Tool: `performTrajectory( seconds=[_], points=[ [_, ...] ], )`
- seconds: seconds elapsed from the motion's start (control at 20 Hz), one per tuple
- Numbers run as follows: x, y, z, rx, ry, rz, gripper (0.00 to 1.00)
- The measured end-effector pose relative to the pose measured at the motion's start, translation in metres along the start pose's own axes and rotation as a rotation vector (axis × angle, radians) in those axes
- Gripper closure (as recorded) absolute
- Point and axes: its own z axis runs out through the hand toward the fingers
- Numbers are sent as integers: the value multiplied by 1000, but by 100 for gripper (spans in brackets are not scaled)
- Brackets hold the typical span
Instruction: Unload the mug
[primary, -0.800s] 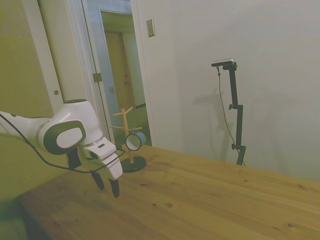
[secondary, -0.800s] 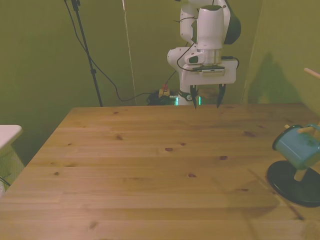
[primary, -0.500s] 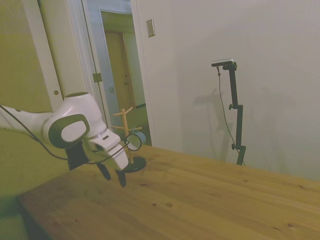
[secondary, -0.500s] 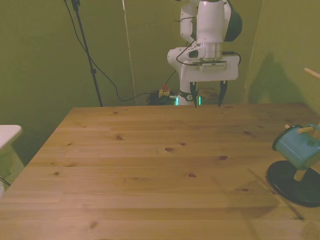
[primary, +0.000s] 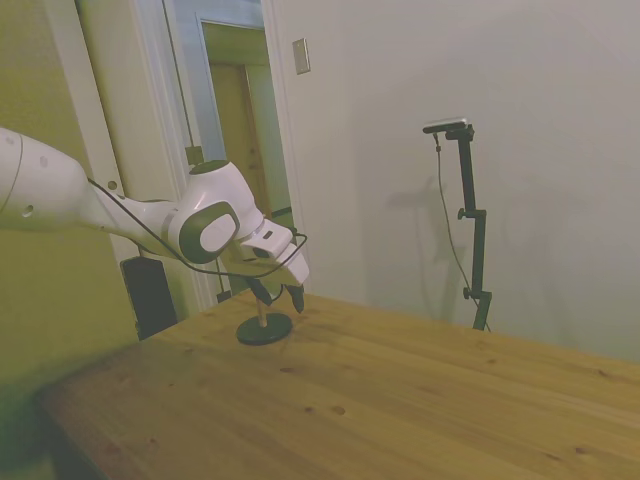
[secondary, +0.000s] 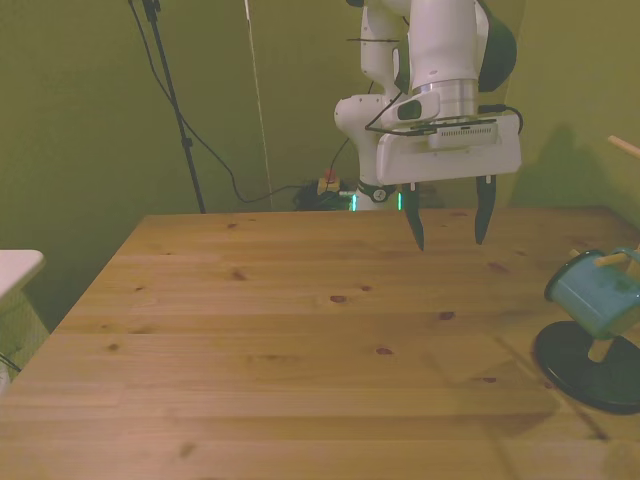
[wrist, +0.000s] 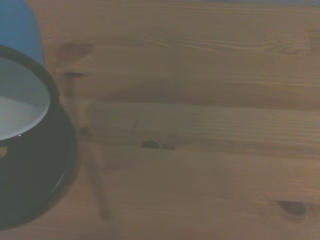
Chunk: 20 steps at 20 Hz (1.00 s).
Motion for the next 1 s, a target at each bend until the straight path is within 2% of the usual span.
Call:
performTrajectory(
  seconds=[0.2, 0.45, 0.65, 1.0],
  points=[
    [7, -13, 1, 45, 34, -46, 0],
    [11, -43, 32, 103, 64, -73, 0],
    [11, -64, 50, 148, 49, -83, 0],
    [10, -87, 64, 198, 9, -98, 0]
  ],
)
